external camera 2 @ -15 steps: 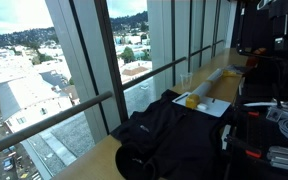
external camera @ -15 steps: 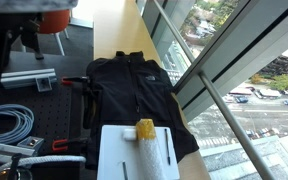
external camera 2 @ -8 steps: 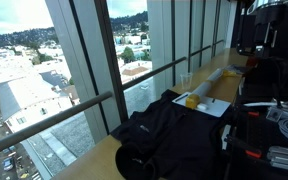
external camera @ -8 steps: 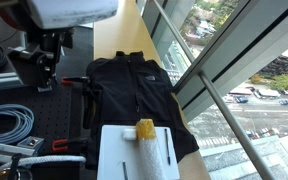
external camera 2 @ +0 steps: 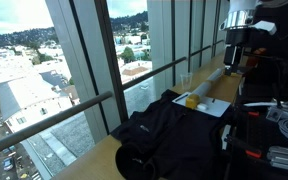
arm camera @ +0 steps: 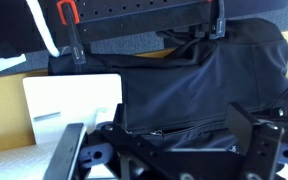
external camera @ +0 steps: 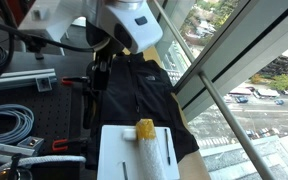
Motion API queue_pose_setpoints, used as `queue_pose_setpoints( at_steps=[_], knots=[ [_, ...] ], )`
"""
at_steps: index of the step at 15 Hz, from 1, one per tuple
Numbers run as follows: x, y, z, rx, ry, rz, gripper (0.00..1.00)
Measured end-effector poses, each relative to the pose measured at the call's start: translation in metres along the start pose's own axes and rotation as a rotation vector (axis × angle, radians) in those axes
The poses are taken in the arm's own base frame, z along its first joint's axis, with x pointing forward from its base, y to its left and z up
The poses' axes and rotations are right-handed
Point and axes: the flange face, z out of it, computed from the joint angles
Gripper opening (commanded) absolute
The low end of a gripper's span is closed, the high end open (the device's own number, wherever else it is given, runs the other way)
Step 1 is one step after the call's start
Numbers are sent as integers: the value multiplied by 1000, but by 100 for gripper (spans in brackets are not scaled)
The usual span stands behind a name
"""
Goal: Close the zipper on the black jacket.
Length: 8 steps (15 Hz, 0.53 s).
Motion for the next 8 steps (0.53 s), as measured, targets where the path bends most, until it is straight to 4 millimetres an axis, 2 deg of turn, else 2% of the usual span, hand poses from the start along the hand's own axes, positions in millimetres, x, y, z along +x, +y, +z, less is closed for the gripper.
queue_pose_setpoints(
  at_steps=[8],
  knots=[
    [111, 16, 68, -55, 24, -110, 100]
  ],
)
